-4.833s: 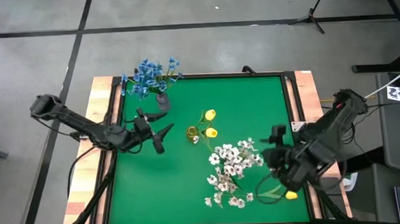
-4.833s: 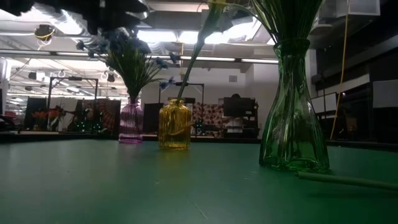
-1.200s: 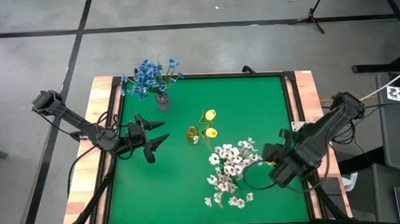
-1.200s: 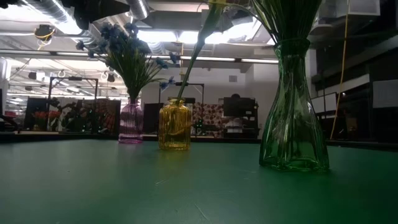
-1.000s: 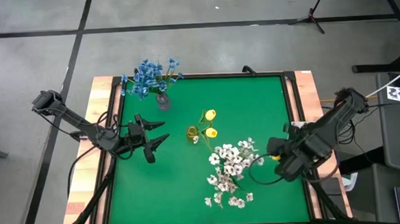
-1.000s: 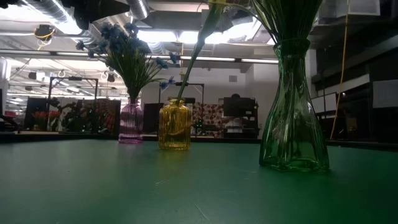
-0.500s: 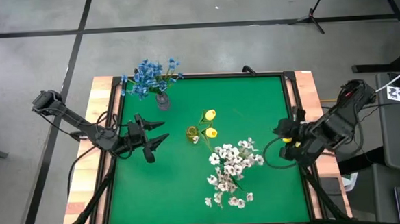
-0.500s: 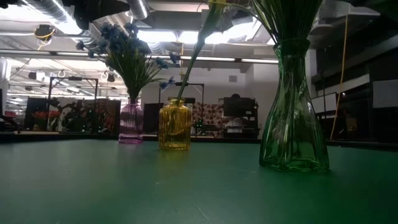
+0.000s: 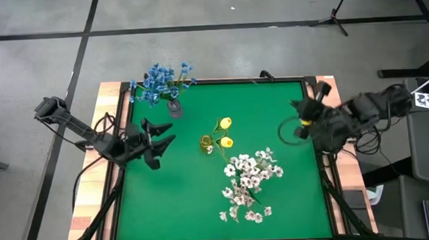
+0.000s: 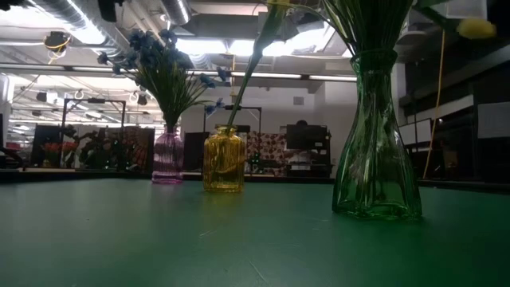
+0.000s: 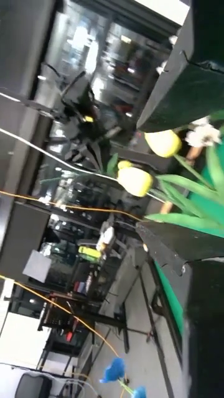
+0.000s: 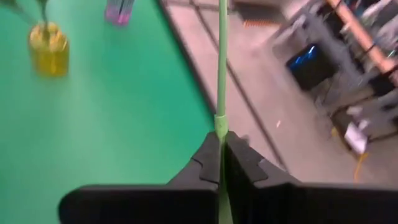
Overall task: Sort flowers into vase by color
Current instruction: Put the yellow flower into the yellow vase
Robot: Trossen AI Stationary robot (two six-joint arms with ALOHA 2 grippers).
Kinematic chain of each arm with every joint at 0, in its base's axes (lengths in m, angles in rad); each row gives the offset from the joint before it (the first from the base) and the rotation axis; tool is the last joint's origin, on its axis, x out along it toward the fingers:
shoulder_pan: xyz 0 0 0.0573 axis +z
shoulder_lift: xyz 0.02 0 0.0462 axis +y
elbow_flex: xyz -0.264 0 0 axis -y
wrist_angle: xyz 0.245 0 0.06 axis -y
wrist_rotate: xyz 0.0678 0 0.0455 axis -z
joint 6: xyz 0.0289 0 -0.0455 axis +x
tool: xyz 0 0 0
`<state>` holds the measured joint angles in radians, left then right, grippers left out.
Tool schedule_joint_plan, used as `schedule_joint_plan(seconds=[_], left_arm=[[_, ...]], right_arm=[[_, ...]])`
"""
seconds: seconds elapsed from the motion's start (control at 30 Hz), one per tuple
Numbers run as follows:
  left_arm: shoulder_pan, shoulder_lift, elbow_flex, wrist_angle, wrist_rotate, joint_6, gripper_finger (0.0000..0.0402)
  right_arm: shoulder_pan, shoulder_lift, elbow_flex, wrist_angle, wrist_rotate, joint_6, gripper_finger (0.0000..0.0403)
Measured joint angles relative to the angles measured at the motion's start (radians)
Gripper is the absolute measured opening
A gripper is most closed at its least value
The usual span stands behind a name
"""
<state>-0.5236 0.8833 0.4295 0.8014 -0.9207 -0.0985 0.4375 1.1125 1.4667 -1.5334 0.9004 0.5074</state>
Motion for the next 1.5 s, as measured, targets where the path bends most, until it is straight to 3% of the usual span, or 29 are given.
schedule_joint_plan(seconds=[0.17, 0.43, 0.57, 0.73, 0.9, 1.13, 1.33, 1.5], left_arm=[[0.001, 0.0, 0.027, 0.055, 0.027, 0.001, 0.0244], [0.071, -0.001, 0.167, 0.01, 0.332, 0.006, 0.0244], [0.143, 0.0, 0.285, -0.175, 0.465, -0.064, 0.0244], [0.255, 0.003, 0.429, -0.452, 0.636, -0.223, 0.0244], [0.353, 0.003, 0.526, -0.629, 0.749, -0.355, 0.0244], [0.476, 0.003, 0.559, -0.702, 0.903, -0.491, 0.0244], [0.562, 0.039, 0.56, -0.709, 1.066, -0.604, 0.0244], [0.605, 0.105, 0.56, -0.701, 1.143, -0.638, 0.0244]], right_arm=[[-0.123, 0.007, 0.09, 0.256, 0.008, -0.408, 0.0005], [-0.253, 0.029, 0.168, 0.71, -0.158, -1.026, 0.0005], [-0.28, 0.056, 0.176, 0.836, -0.228, -1.318, 0.0005], [-0.282, 0.111, 0.177, 0.914, -0.232, -1.691, 0.0005], [-0.281, 0.181, 0.177, 0.94, -0.212, -2.031, 0.0005], [-0.28, 0.293, 0.176, 1.068, -0.133, -2.291, 0.0003], [-0.249, 0.372, 0.176, 1.286, -0.126, -2.555, 0.0002], [-0.2, 0.4, 0.176, 1.379, -0.134, -2.666, 0.0002]])
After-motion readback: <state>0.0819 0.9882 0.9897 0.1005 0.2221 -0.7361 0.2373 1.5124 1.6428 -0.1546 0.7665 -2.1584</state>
